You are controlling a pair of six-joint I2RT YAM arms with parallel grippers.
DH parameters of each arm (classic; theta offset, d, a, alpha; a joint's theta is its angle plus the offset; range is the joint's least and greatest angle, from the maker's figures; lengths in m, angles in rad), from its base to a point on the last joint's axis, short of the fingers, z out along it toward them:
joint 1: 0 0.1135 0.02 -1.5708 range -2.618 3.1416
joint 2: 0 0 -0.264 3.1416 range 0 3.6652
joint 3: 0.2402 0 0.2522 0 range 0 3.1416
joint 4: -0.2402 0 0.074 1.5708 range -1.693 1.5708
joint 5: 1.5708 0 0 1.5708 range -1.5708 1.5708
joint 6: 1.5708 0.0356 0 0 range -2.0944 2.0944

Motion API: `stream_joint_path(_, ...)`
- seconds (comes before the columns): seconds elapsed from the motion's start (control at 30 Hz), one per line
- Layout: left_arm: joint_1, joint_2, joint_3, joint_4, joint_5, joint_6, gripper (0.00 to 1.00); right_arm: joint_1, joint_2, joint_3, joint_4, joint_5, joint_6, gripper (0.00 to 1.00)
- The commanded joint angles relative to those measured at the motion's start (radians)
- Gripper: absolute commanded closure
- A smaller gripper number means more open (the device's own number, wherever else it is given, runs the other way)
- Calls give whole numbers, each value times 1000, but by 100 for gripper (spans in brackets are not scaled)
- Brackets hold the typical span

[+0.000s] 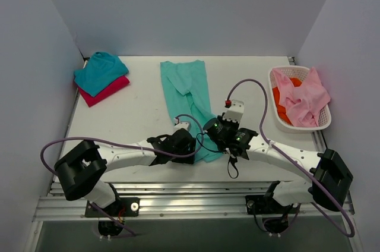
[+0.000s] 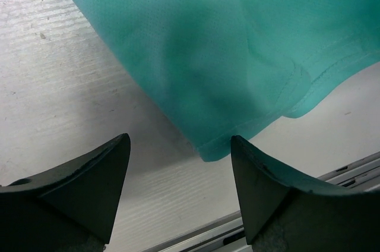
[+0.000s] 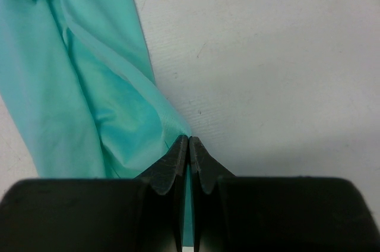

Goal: Fold and stack the t-shirts
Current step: Fold the tshirt

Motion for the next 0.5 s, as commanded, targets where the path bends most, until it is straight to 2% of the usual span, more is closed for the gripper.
stream_joint_path(0.0,-3,19,45,65,-7,-15,23,-11,-16,-4,-7,28,-10,100)
stream_joint_path(0.23,-3,76,51,99,-30,-24,26,-14,-7,-9,-4,23,-10,100)
stream_joint_path(0.33,-3,99,62,110,-41,-30,32,-14,-4,-10,-3,20,-11,100)
stream_joint_path(0.37,-3,112,63,116,-39,-30,44,-14,-5,-12,-1,20,-10,100)
stream_joint_path(0.4,-3,119,68,122,-36,-32,53,-14,-5,-13,-1,22,-8,100)
stream_joint_path(0.47,-1,140,74,130,-29,-30,62,-15,-10,-16,-3,22,-10,100)
